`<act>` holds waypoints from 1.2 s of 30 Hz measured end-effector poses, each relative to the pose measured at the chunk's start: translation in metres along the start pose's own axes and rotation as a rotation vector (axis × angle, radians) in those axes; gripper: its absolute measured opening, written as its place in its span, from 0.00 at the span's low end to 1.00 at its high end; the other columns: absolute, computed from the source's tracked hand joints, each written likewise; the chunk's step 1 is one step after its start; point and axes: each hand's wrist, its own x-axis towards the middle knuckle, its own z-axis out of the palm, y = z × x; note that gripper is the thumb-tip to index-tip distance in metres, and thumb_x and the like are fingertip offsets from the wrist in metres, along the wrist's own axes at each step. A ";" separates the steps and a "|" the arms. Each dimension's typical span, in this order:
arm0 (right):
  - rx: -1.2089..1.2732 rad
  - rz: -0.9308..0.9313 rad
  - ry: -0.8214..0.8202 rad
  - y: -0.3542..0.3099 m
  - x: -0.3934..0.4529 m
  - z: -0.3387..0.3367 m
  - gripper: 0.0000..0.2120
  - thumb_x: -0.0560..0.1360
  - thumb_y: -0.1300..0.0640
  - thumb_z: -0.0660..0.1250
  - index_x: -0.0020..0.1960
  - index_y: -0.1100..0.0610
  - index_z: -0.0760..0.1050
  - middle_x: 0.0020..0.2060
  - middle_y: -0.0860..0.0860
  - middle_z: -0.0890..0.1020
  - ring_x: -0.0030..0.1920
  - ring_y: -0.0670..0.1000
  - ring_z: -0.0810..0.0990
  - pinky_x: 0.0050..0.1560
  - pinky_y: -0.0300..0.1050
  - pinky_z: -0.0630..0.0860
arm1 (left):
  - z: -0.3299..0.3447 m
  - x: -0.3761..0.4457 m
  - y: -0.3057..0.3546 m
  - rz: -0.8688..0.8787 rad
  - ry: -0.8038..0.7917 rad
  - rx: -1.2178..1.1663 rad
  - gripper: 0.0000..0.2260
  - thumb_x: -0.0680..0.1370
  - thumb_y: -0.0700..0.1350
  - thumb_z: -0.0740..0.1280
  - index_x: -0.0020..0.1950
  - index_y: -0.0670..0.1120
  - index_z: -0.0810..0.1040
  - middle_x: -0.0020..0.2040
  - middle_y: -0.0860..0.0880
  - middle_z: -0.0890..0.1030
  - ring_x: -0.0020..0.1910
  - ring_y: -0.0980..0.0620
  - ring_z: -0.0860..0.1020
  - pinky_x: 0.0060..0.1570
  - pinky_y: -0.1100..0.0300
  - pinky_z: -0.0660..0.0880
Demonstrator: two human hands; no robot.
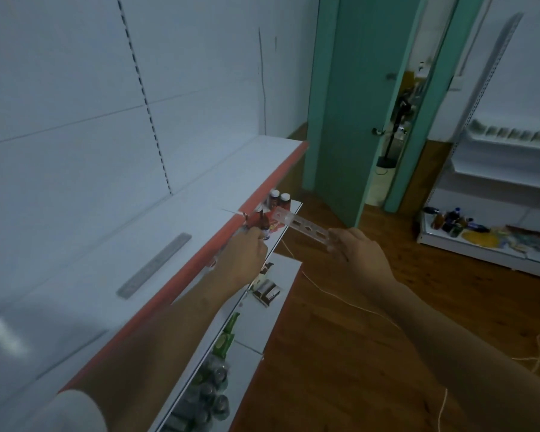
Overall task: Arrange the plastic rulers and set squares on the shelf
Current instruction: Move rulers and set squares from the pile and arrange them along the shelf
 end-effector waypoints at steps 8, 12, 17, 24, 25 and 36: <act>0.001 -0.031 -0.011 0.018 0.109 0.009 0.19 0.80 0.51 0.60 0.70 0.52 0.68 0.59 0.48 0.75 0.53 0.48 0.76 0.52 0.39 0.66 | -0.001 0.109 -0.009 -0.050 0.042 -0.058 0.08 0.83 0.44 0.55 0.58 0.44 0.70 0.47 0.50 0.74 0.36 0.56 0.71 0.33 0.68 0.64; 0.027 -0.081 -0.029 0.029 0.154 0.024 0.19 0.80 0.51 0.59 0.70 0.52 0.69 0.60 0.49 0.75 0.53 0.49 0.76 0.52 0.40 0.68 | 0.004 0.142 -0.019 -0.109 0.069 -0.044 0.12 0.83 0.46 0.53 0.62 0.42 0.69 0.53 0.45 0.76 0.39 0.56 0.71 0.34 0.67 0.64; 0.047 -0.199 -0.072 0.037 0.218 0.053 0.18 0.80 0.53 0.61 0.69 0.52 0.70 0.60 0.50 0.77 0.54 0.51 0.77 0.56 0.46 0.75 | 0.013 0.172 -0.040 -0.266 0.129 -0.082 0.12 0.81 0.41 0.57 0.64 0.41 0.68 0.57 0.42 0.76 0.49 0.45 0.75 0.44 0.57 0.67; 0.110 -0.544 -0.171 0.019 0.288 0.097 0.25 0.79 0.41 0.47 0.68 0.49 0.71 0.60 0.48 0.78 0.55 0.48 0.77 0.56 0.47 0.76 | 0.001 0.183 -0.065 -0.576 0.295 -0.066 0.13 0.84 0.46 0.53 0.61 0.40 0.70 0.55 0.42 0.75 0.55 0.42 0.75 0.47 0.57 0.65; 0.141 -0.547 -0.211 0.012 0.295 0.105 0.22 0.80 0.43 0.51 0.69 0.50 0.70 0.59 0.50 0.77 0.55 0.50 0.77 0.55 0.48 0.76 | 0.001 0.176 -0.070 -0.587 0.321 -0.034 0.14 0.84 0.47 0.51 0.59 0.40 0.70 0.53 0.43 0.74 0.53 0.43 0.75 0.47 0.57 0.64; 0.416 -1.035 -0.452 -0.133 0.273 0.178 0.18 0.78 0.52 0.63 0.65 0.55 0.74 0.52 0.53 0.79 0.49 0.54 0.80 0.50 0.52 0.75 | -0.051 0.043 -0.136 -1.019 0.604 -0.003 0.13 0.83 0.47 0.57 0.54 0.38 0.74 0.50 0.39 0.77 0.52 0.40 0.76 0.45 0.57 0.66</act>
